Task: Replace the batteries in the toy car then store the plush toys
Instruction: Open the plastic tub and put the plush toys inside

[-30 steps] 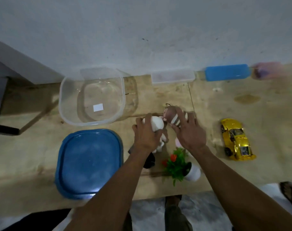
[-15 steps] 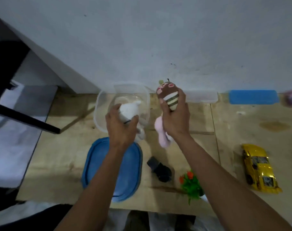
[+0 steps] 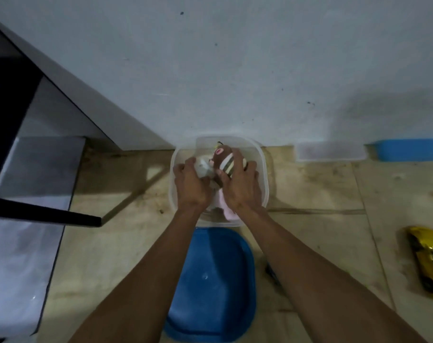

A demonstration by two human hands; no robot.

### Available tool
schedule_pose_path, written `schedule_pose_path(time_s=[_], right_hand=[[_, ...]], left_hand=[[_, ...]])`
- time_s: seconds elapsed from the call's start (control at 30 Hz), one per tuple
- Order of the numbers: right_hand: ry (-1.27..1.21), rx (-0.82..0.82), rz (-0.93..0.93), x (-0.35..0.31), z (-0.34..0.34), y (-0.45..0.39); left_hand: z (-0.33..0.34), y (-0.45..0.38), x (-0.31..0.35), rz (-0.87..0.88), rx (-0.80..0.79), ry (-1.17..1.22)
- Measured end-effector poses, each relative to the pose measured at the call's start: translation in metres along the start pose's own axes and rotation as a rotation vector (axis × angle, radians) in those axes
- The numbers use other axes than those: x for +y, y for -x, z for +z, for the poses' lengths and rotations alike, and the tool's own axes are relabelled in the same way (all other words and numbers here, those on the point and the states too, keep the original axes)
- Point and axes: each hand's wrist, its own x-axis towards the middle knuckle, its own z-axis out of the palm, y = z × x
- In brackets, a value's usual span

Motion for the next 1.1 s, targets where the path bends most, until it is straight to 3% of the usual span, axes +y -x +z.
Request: schedule_pose_path(time_s=[0.13,0.3,0.57,0.77,0.9,1.03,1.1], right_hand=[[0.145,0.046,0.009,-0.006,0.005,-0.003],[0.35,0.146,-0.158,-0.005,-0.004,-0.004],[-0.057,0.132,-0.177,0.004,-0.063,0.032],[-0.208,0.274,-0.062,0.098,-0.147,0.114],[-0.112,0.329,0.071,0.179,-0.17,0.186],[0.115,0.246,0.07,0.227,-0.146,0.232],[0.138,0.195,0.083,0.236,-0.131,0.239]], left_hand=[[0.002,-0.006,-0.005,0.059,-0.044,-0.114],[0.002,-0.004,-0.002,0.211,-0.046,-0.272],[-0.005,0.04,0.023,0.268,0.092,-0.123],[0.019,0.149,0.045,0.372,0.172,-0.018],[0.069,0.228,0.041,0.198,0.014,-0.028],[0.121,0.269,0.05,-0.194,-0.078,-0.142],[0.142,0.276,0.05,-0.275,-0.077,-0.204]])
